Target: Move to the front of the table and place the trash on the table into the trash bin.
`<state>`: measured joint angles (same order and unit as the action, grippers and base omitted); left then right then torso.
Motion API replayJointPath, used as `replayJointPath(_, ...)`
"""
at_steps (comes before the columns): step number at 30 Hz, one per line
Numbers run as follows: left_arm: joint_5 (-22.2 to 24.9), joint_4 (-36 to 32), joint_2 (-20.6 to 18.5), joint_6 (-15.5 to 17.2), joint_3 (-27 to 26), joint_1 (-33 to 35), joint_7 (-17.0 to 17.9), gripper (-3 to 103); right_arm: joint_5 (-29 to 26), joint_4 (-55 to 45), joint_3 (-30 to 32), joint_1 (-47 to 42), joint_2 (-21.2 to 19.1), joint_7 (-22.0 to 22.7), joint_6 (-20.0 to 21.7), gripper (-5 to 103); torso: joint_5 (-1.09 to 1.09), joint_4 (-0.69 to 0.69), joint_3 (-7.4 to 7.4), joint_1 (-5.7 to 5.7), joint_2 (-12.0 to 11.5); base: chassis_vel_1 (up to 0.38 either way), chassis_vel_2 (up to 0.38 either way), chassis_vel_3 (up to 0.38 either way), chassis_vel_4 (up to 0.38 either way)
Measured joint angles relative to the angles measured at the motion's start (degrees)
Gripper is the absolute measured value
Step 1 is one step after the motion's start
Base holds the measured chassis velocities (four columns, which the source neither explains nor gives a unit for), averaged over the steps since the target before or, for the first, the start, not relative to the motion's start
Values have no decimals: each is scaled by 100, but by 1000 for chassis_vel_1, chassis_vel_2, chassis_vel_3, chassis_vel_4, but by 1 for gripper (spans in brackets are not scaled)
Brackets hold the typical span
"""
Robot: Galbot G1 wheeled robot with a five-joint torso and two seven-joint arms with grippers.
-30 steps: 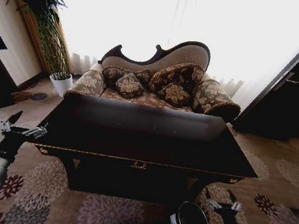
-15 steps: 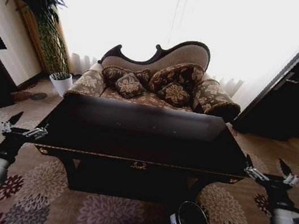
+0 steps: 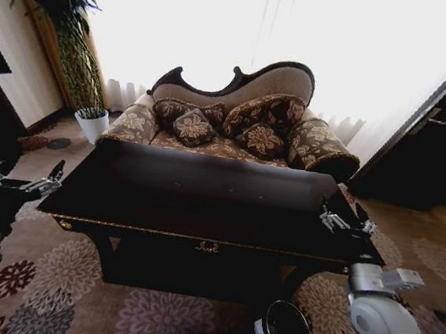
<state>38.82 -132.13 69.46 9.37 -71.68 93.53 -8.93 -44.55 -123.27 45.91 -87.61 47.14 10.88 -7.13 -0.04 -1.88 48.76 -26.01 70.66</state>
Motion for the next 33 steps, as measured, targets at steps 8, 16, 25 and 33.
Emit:
replayJointPath(8, 165, -129, 29, 111, -321, 92, 133, 100, 213, 116, -473, 396, 144, 7, 127, 100, 3, 1, -1, 0, 0, 0, 0, 0, 0)
replayJointPath(16, 208, -49, 11, 180, -435, 102, 249, 100, 326, 84, -581, 462, 341, -64, 228, 100, 2, 2, -1, 0, 0, 0, 0, 0, 0)
replayJointPath(25, 205, -41, 12, 181, -432, 102, 248, 100, 329, 83, -573, 446, 347, -75, 228, 100, 3, 2, -1, 0, 0, 0, 0, 0, 0)
replayJointPath(33, 279, -191, 215, 492, -395, 68, 492, 100, 494, -204, -1087, 350, 721, -368, 189, 100, 4, 2, -1, 1, 0, 0, 0, 0, 0)
